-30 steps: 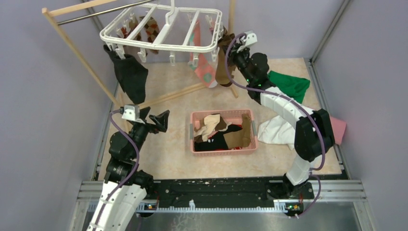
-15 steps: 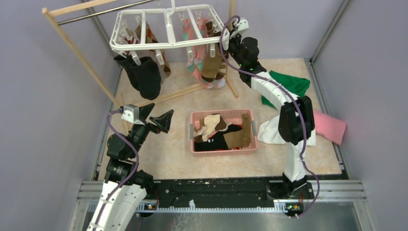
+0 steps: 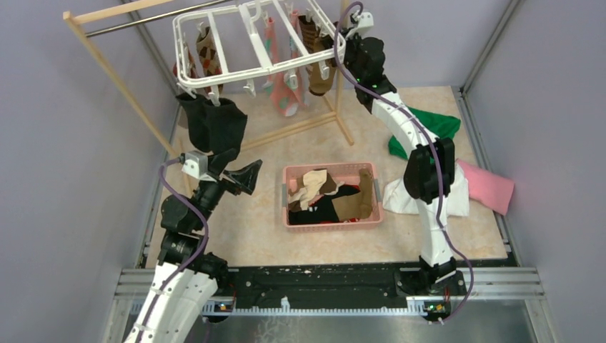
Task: Clip the socks to the hanger
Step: Adjust the hanger on the clothesline.
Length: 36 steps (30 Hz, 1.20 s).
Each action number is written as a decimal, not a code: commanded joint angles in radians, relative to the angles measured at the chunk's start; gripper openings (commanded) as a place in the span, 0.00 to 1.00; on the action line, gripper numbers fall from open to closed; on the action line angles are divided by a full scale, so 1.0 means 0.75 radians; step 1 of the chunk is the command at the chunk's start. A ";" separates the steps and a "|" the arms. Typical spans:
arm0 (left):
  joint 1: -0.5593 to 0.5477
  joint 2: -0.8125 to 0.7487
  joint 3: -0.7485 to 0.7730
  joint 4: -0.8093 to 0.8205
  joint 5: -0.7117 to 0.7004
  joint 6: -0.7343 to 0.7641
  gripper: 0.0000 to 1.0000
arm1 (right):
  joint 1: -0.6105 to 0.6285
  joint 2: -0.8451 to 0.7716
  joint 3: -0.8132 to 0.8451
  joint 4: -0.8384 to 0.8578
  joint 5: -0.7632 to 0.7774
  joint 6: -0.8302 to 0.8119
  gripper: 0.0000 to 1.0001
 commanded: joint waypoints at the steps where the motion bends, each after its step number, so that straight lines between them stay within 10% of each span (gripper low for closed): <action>1: 0.001 0.027 0.004 0.124 0.035 -0.034 0.98 | -0.009 0.004 0.047 -0.082 0.079 0.014 0.00; 36: 0.001 0.146 0.029 0.250 0.224 0.017 0.98 | -0.257 -0.714 -0.888 0.178 -0.658 0.013 0.98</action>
